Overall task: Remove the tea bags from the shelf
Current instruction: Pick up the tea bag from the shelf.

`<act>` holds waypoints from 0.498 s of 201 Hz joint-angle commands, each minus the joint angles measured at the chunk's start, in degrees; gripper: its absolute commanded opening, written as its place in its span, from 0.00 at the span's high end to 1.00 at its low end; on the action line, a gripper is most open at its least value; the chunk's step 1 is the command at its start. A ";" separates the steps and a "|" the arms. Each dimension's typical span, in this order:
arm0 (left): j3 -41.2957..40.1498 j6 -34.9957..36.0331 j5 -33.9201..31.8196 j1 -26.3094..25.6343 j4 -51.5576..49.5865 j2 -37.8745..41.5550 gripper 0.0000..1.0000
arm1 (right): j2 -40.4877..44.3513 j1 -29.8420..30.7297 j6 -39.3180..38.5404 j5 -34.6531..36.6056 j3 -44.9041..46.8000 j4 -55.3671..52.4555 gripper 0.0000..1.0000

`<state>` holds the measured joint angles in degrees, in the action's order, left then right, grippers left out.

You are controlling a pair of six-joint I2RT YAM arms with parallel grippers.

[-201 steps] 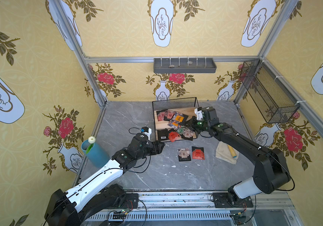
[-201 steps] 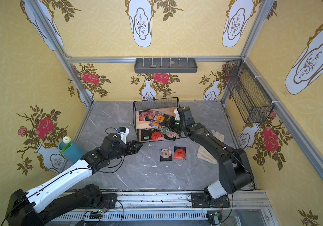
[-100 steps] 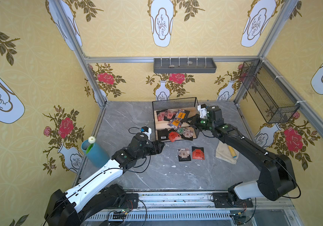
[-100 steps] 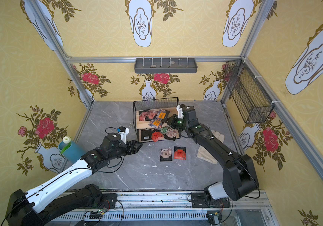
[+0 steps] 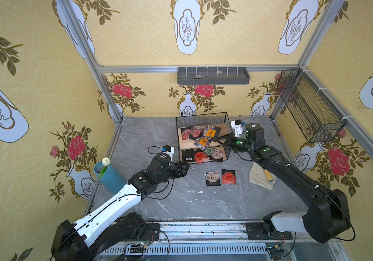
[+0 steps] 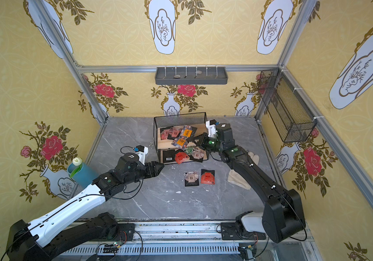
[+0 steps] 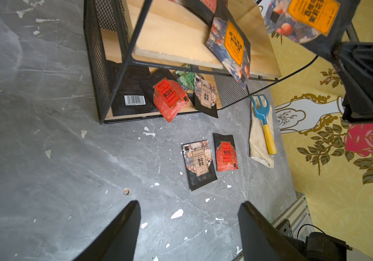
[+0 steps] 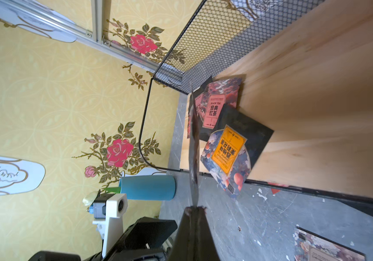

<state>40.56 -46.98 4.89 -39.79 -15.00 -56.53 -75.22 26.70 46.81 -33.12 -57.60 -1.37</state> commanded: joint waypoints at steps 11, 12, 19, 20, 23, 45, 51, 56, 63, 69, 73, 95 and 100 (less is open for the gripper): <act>0.87 0.66 -1.10 -0.02 -1.40 0.09 0.23 | 4.22 0.02 -2.99 -4.57 2.05 -0.31 1.00; 0.86 0.66 -1.15 -0.02 -1.42 0.06 0.23 | 4.34 0.02 -3.01 -4.67 2.14 -0.39 1.00; 1.02 0.70 -1.34 -0.02 -1.72 0.10 0.23 | 5.40 0.02 -3.32 -5.26 2.75 -1.00 1.00; 1.06 0.68 -1.35 -0.02 -1.80 0.10 0.23 | 5.55 0.02 -3.40 -5.31 2.84 -1.09 1.00; 1.09 0.68 -1.44 -0.02 -1.93 0.11 0.23 | 6.01 0.02 -3.57 -5.51 3.20 -1.62 1.00; 1.20 0.66 -2.15 -0.02 -2.60 0.53 0.23 | 8.73 0.01 -4.33 -6.85 4.67 -4.49 1.00; 1.16 0.58 -2.37 -0.02 -2.81 0.78 0.23 | 9.31 0.06 -4.66 -7.25 5.13 -5.21 1.00; 1.07 0.45 -2.65 -0.02 -3.04 0.96 0.23 | 9.84 0.10 -4.83 -7.57 5.57 -5.85 1.00; 0.99 0.40 -2.84 -0.02 -3.31 1.27 0.23 | 10.47 0.06 -4.92 -8.02 6.21 -6.58 1.00; 0.96 0.32 -3.07 -0.02 -3.59 1.56 0.23 | 10.89 0.11 -4.97 -8.86 6.87 -6.90 1.00; 0.88 0.31 -3.29 -0.02 -3.83 1.72 0.23 | 11.18 0.17 -5.04 -9.31 7.31 -7.12 1.00; 0.36 -0.11 -4.15 -0.02 -4.74 2.93 0.24 | 12.59 0.87 -5.91 -10.44 9.50 -9.20 1.00; 0.27 -0.13 -4.33 -0.02 -4.83 3.21 0.23 | 12.83 1.05 -6.00 -10.58 10.12 -9.47 1.00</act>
<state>41.41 -46.98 2.28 -39.79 -18.76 -54.30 -63.55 27.05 42.48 -41.23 -49.19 -8.25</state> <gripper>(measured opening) 0.767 0.061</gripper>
